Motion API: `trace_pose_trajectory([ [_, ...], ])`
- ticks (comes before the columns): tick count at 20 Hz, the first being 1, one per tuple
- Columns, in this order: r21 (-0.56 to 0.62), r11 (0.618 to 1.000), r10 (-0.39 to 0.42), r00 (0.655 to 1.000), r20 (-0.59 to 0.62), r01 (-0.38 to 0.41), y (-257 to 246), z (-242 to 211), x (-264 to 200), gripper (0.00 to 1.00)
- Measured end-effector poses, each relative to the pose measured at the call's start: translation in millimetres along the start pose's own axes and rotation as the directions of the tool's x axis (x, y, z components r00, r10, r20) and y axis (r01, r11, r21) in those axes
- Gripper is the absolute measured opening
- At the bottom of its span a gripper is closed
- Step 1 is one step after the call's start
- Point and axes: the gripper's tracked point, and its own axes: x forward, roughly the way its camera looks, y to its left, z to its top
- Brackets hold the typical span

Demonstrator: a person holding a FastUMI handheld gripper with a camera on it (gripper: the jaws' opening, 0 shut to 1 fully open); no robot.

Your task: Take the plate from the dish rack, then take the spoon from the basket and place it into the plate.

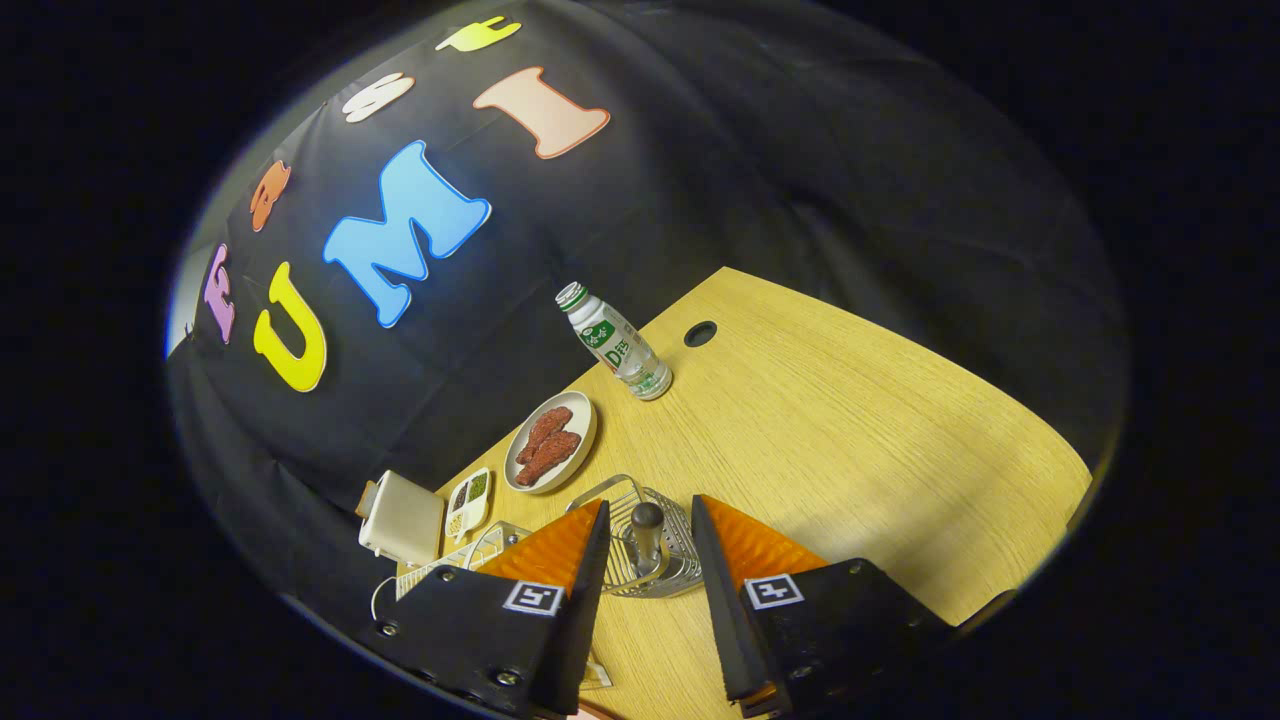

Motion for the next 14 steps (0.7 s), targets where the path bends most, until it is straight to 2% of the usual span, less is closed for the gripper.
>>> trace_pose_trajectory([
  [1, 0.004, 1.0, -0.001, 1.0, -0.01, 0.001, 1.2, -1.6, 0.0, 0.45],
  [2, 0.006, 1.0, -0.002, 1.0, -0.022, 0.002, 0.9, -4.2, 9.6, 0.34],
  [3, 0.009, 1.0, -0.02, 1.0, -0.023, 0.02, -2.5, -4.4, 7.0, 0.34],
  [4, 0.006, 1.0, -0.018, 1.0, -0.025, 0.018, 0.4, -0.9, 9.5, 0.13],
  [6, -0.033, 0.999, -0.031, 0.999, -0.021, 0.031, -1.2, 3.3, 13.5, 0.13],
  [7, -0.039, 0.999, -0.029, 0.999, -0.022, 0.028, 2.7, 5.3, 8.8, 0.04],
  [14, -0.095, 0.995, -0.014, 1.0, 0.007, 0.015, 13.1, 28.1, 1.3, 0.03],
])
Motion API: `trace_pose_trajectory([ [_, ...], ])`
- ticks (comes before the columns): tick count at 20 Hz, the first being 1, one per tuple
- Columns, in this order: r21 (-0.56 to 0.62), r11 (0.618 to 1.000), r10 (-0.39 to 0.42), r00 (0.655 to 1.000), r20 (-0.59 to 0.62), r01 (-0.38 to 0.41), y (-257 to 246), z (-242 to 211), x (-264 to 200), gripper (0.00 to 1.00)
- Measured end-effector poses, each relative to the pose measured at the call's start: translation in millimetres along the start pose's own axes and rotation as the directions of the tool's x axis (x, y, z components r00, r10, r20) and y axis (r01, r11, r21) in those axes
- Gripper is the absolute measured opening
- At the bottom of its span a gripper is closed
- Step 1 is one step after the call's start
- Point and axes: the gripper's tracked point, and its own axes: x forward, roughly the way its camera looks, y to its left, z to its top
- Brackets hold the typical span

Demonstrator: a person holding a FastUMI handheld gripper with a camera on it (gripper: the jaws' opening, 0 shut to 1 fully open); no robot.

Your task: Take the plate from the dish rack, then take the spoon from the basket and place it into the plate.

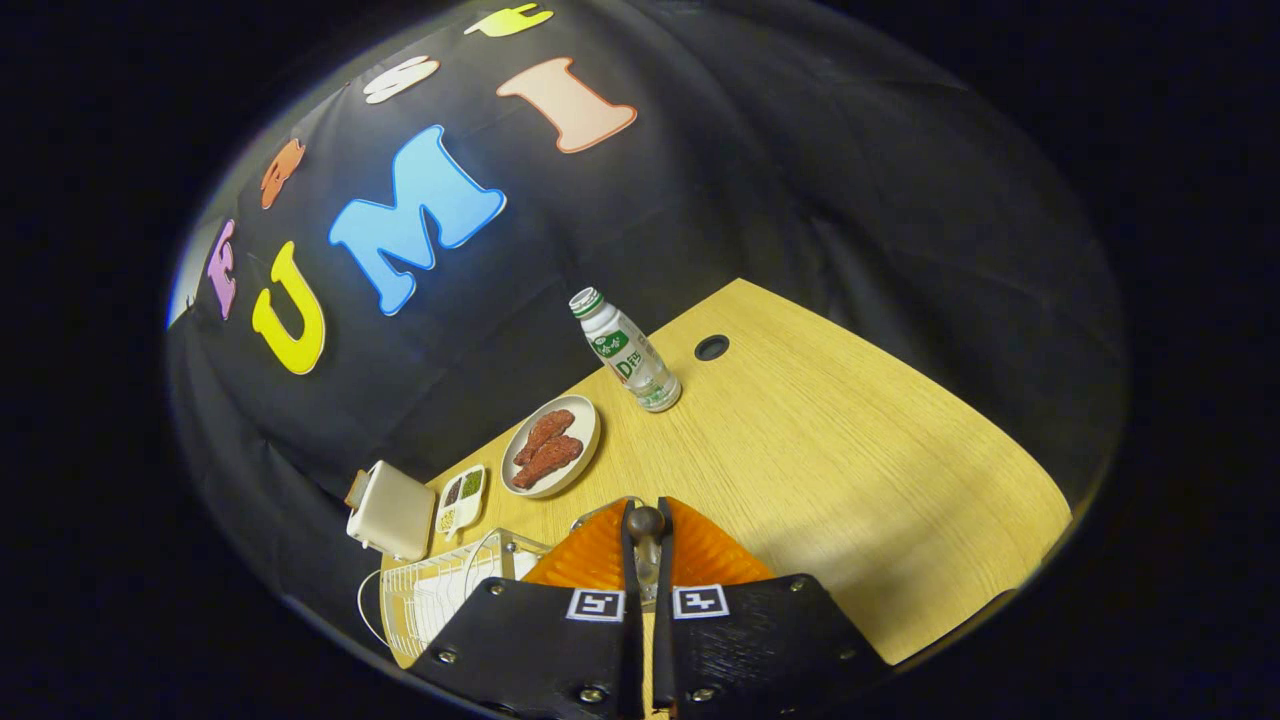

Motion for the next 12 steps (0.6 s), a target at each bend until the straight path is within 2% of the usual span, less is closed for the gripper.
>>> trace_pose_trajectory([
  [7, -0.059, 0.997, 0.06, 0.997, 0.042, -0.057, 31.8, 40.4, -45.3, 0.03],
  [12, -0.148, 0.975, 0.172, 0.985, 0.033, -0.165, 91.4, 47.6, -94.0, 0.03],
])
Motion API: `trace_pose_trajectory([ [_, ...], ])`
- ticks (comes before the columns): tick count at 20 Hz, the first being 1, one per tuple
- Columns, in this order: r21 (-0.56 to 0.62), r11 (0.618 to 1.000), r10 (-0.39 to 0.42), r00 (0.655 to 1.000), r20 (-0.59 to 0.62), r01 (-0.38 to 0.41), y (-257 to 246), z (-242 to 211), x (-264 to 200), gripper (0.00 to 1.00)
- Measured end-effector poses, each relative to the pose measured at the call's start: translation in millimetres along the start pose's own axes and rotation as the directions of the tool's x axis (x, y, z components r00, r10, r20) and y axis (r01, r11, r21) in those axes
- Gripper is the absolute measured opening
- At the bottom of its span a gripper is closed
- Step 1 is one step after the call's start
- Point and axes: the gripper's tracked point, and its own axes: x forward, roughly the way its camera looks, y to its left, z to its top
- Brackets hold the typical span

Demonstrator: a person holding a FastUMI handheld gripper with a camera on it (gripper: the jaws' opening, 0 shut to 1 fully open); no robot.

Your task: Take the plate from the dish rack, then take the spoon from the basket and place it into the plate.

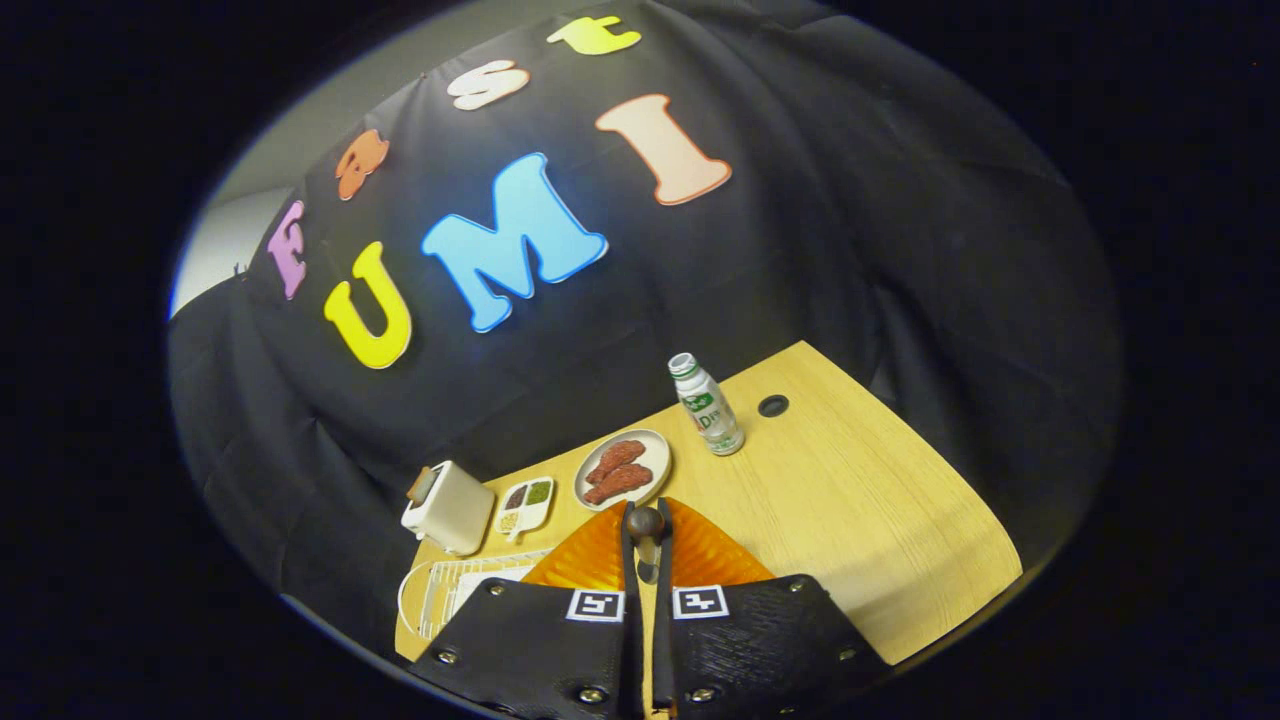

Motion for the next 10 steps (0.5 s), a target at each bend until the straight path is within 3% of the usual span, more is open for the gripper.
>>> trace_pose_trajectory([
  [5, -0.107, 0.983, 0.139, 0.987, -0.077, -0.147, 79.0, -37.1, -28.7, 0.03],
  [10, -0.176, 0.947, 0.233, 0.951, -0.205, -0.27, 136.9, -103.6, -43.8, 0.03],
])
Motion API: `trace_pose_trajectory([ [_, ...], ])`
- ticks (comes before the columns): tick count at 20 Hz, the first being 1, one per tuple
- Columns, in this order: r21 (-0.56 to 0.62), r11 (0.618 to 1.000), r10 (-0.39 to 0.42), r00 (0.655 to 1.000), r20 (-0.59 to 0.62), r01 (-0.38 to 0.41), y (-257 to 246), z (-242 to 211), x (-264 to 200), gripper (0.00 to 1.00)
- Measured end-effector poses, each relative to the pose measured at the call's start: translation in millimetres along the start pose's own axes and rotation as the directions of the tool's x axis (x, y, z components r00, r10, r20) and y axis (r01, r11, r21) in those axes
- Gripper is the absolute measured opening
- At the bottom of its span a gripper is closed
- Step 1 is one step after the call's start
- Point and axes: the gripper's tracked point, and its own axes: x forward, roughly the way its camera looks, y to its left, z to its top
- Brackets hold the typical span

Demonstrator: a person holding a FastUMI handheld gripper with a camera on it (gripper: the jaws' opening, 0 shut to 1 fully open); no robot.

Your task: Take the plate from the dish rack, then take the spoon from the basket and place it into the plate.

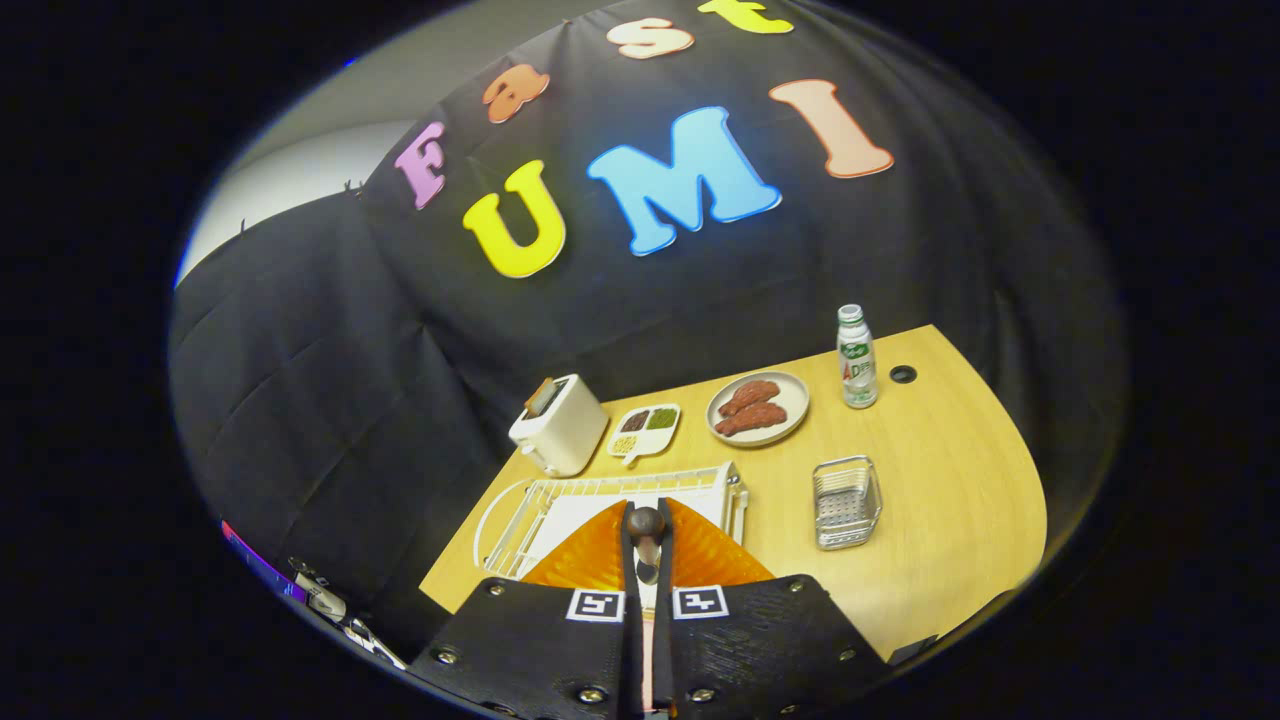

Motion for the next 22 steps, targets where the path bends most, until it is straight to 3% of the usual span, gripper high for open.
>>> trace_pose_trajectory([
  [11, -0.141, 0.983, 0.078, 0.966, -0.245, -0.116, 63.6, -146.1, 21.1, 0.03],
  [17, -0.24, 0.96, 0.079, 0.96, -0.27, -0.146, 81.3, -188.6, 31.4, 0.03],
  [22, -0.253, 0.953, 0.09, 0.955, -0.283, -0.165, 85.9, -202.1, 34.5, 0.05],
])
